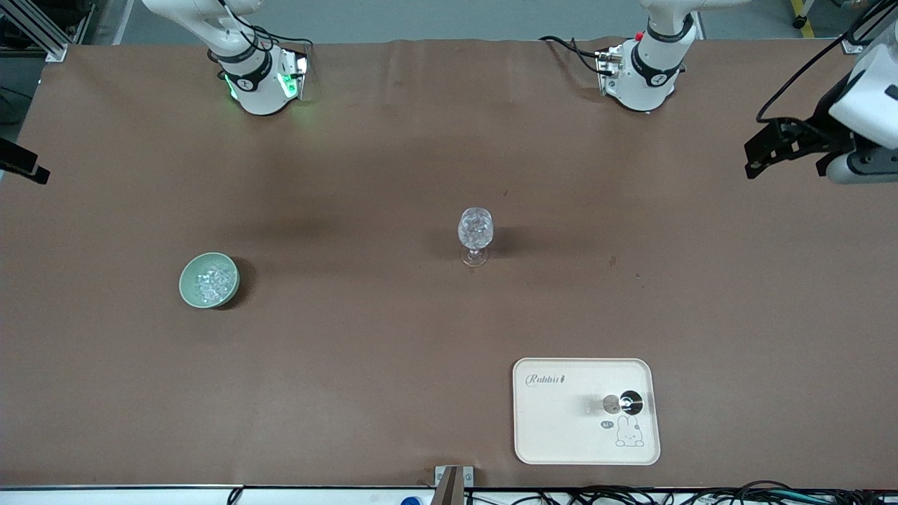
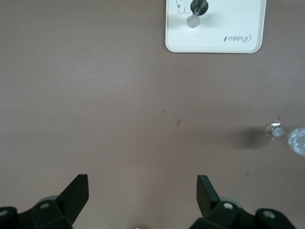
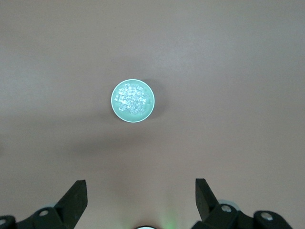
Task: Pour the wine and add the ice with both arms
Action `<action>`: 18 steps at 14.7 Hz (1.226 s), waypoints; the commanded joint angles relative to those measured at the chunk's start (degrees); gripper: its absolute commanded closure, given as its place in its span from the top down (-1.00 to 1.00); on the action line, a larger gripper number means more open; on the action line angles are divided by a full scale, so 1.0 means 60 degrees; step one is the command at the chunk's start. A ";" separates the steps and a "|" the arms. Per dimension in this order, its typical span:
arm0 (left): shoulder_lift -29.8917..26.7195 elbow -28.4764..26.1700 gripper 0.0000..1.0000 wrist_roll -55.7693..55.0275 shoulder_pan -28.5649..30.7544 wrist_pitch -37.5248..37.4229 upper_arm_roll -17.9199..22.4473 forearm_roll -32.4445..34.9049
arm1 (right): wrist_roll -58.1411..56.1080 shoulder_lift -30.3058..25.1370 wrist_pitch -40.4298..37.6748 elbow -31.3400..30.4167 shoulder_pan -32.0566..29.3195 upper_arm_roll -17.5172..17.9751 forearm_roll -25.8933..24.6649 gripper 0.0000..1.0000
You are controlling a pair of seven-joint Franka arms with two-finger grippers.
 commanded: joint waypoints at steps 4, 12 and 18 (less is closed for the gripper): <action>-0.1149 -0.1534 1.00 0.0318 -0.0393 0.0691 0.0606 -0.0105 | -0.0144 -0.0799 -0.0254 -0.0551 -0.1003 0.1295 -0.0087 0.99; -0.0900 -0.1182 1.00 0.0260 -0.0466 0.0647 0.0577 -0.0119 | -0.0130 -0.0830 -0.0108 -0.0670 -0.1076 0.1573 -0.0073 1.00; -0.0900 -0.1182 1.00 0.0274 -0.0378 0.0602 0.0591 -0.0310 | -0.0130 -0.0727 0.0199 -0.0670 -0.1003 0.1573 -0.0058 1.00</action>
